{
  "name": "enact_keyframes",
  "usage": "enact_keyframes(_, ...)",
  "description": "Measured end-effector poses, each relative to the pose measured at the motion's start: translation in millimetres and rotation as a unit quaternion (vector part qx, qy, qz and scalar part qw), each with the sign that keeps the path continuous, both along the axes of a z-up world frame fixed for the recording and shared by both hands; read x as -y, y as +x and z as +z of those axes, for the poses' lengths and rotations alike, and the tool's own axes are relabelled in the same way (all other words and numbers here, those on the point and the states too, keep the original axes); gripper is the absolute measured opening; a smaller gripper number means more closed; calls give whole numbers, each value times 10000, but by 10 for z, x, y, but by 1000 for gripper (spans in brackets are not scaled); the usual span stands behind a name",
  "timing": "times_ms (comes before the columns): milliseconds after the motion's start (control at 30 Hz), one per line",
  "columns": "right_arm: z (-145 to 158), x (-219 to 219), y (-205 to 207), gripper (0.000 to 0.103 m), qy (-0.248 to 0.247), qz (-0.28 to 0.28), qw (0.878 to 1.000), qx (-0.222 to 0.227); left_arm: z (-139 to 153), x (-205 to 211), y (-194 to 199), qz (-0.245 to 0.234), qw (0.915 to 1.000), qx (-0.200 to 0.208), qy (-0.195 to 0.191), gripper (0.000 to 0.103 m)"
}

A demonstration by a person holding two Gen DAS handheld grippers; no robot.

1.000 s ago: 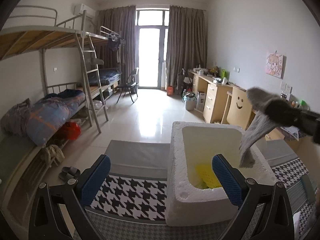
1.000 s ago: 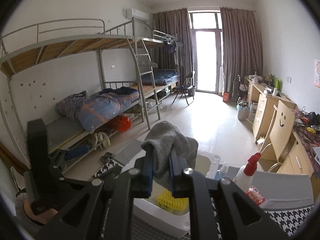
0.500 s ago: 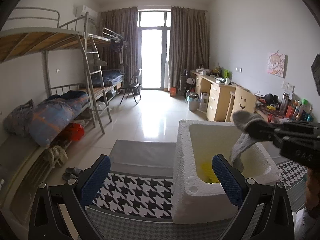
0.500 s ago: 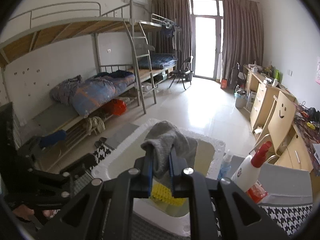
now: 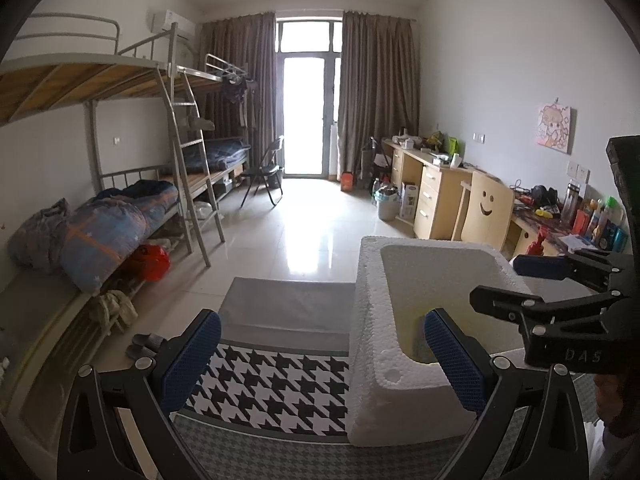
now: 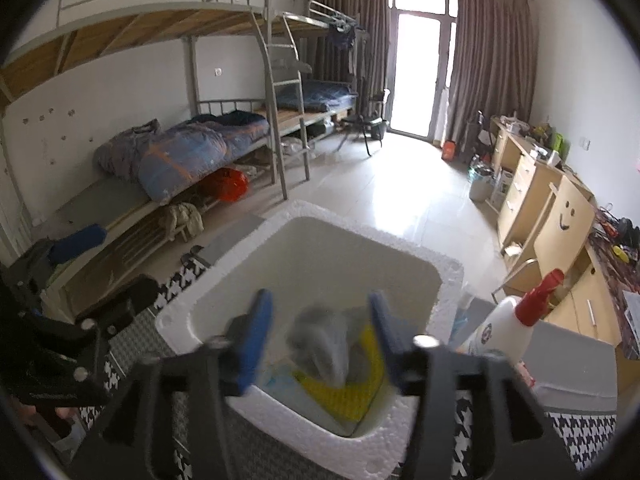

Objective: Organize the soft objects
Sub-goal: 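Lower the grey sock into the foam box and open the right tool, then withdraw both open tools from the foam box back over the table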

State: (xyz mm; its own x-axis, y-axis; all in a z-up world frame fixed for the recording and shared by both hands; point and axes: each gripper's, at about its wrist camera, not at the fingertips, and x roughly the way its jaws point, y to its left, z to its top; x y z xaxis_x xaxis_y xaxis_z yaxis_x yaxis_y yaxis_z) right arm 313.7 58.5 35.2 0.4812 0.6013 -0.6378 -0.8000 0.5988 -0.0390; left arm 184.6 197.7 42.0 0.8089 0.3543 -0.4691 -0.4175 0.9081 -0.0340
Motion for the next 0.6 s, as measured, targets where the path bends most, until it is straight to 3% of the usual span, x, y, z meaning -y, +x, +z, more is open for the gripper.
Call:
enact_keyframes(33, 2, 0, 4, 76, -42, -54, 10000, 21, -3, 1, -1, 0, 10000, -5, -5, 102)
enact_keyframes(400, 82, 150, -8, 77, 172, -163, 9997, 11, -16, 20, -18, -57, 10000, -14, 33, 102)
enact_keyframes(500, 91, 187, -31, 86, 215, -243, 9995, 36, -16, 46, -37, -80, 10000, -5, 54, 102)
enact_keyframes(600, 113, 244, -63, 88, 284, -265, 9992, 101, 3, 75, -46, -100, 9999, -1, 57, 102)
